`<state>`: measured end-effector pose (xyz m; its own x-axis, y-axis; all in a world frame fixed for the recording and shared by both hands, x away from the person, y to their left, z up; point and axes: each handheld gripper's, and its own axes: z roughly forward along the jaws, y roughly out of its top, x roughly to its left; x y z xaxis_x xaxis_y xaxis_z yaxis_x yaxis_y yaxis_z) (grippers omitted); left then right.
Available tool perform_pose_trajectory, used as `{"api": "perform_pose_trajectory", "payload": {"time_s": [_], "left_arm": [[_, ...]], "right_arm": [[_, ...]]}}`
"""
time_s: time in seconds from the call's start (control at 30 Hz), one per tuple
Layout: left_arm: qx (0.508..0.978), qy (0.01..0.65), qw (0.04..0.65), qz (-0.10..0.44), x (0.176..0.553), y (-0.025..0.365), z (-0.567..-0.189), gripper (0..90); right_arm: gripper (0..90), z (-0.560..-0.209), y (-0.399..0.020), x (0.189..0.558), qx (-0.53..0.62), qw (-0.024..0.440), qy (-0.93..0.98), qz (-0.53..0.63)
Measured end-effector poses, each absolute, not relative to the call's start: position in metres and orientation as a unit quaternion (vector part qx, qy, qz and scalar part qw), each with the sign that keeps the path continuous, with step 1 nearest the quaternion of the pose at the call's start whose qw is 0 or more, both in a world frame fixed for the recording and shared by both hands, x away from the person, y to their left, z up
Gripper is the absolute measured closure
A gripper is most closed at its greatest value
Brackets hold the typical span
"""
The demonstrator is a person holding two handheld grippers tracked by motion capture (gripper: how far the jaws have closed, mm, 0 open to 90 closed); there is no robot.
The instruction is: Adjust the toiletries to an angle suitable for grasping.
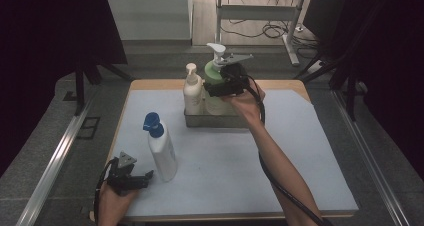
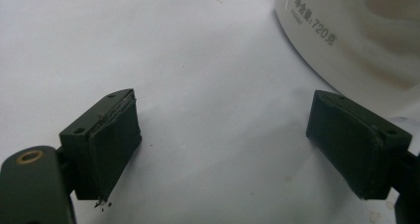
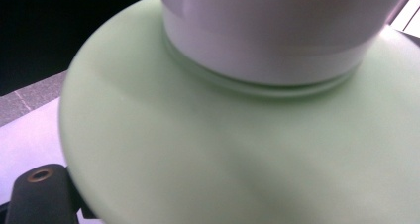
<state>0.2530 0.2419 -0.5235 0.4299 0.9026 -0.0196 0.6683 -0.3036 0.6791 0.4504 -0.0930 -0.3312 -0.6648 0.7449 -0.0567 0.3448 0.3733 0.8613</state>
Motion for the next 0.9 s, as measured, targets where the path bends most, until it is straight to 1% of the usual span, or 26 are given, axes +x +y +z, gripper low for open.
{"api": "perform_pose_trajectory", "payload": {"time_s": [0.3,0.9], "left_arm": [[0.785,0.500,0.314,0.187,0.253,0.242,-0.524,12.9],[0.785,0.500,0.314,0.187,0.253,0.242,-0.524,12.9]], "right_arm": [[12.2,-0.347,-0.089,0.463,0.345,0.236,0.798,0.433],[12.1,-0.375,-0.087,0.469,0.351,0.226,0.804,0.423]]}}
